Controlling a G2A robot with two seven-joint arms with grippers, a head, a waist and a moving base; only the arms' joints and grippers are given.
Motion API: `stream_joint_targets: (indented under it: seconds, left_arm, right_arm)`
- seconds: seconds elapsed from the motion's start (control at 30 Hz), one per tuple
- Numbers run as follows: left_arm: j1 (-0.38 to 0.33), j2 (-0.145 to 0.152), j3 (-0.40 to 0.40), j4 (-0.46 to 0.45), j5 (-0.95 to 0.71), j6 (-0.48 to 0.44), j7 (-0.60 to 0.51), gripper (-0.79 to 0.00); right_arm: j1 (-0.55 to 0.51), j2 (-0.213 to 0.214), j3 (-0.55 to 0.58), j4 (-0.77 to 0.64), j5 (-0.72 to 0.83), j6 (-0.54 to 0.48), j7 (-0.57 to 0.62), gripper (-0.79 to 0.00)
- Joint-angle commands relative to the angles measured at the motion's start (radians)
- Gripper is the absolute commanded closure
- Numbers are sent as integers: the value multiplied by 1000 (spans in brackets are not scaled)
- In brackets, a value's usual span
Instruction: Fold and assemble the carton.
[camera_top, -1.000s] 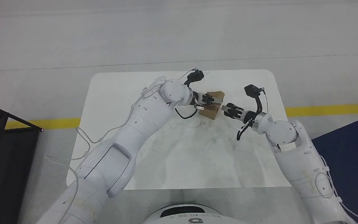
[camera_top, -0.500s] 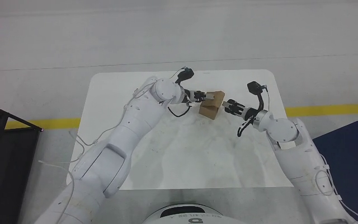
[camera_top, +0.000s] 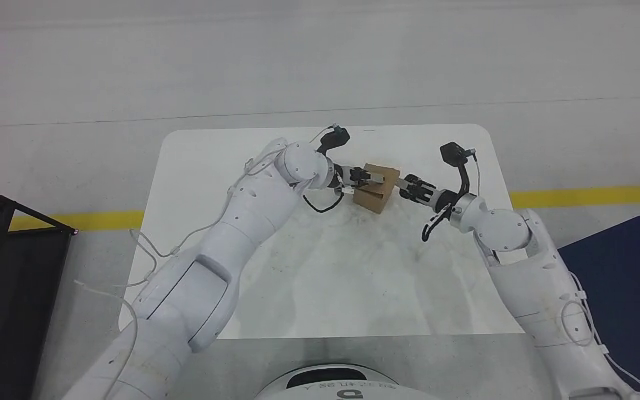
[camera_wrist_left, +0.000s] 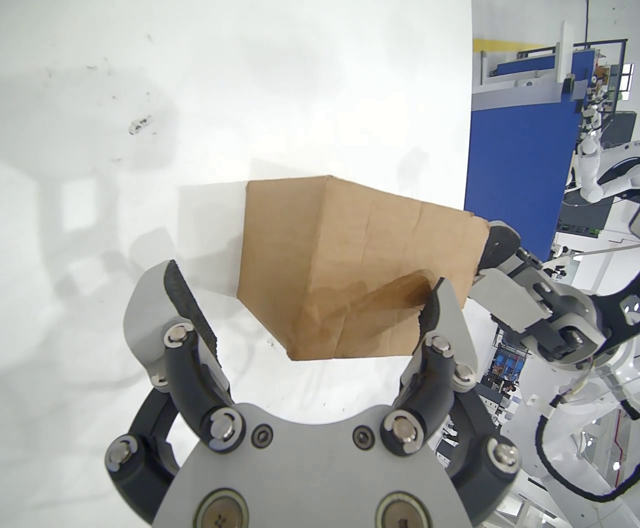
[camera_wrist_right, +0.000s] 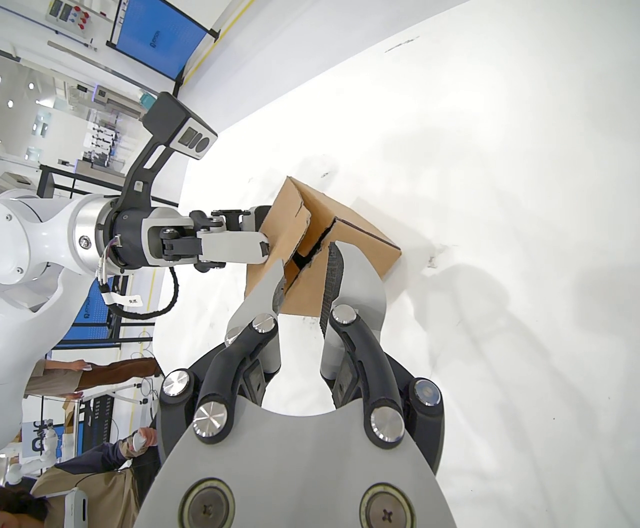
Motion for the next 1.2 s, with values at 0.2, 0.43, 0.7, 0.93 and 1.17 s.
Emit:
stream_joint_targets:
  seconds: [0.2,0.43,0.7,0.93,1.17]
  left_arm:
    - [-15,-12,7,39,-18,-33,4,-782]
    - [-19,-19,-2,70,-55,-70,0,-785]
    - [-28,-25,-1,96,-66,-91,-4,-785]
    - [-33,-30,1,110,-72,-102,-4,-785]
    - [-37,-34,0,120,-76,-109,-3,-785]
  right_arm:
    - [33,-5,-33,29,-4,4,18,-228]
    - [54,-9,-51,51,-4,7,24,-234]
    - [67,-12,-68,53,-7,8,29,-234]
    - [81,-15,-87,61,-11,11,35,-240]
    - [87,-17,-97,63,-13,12,33,-240]
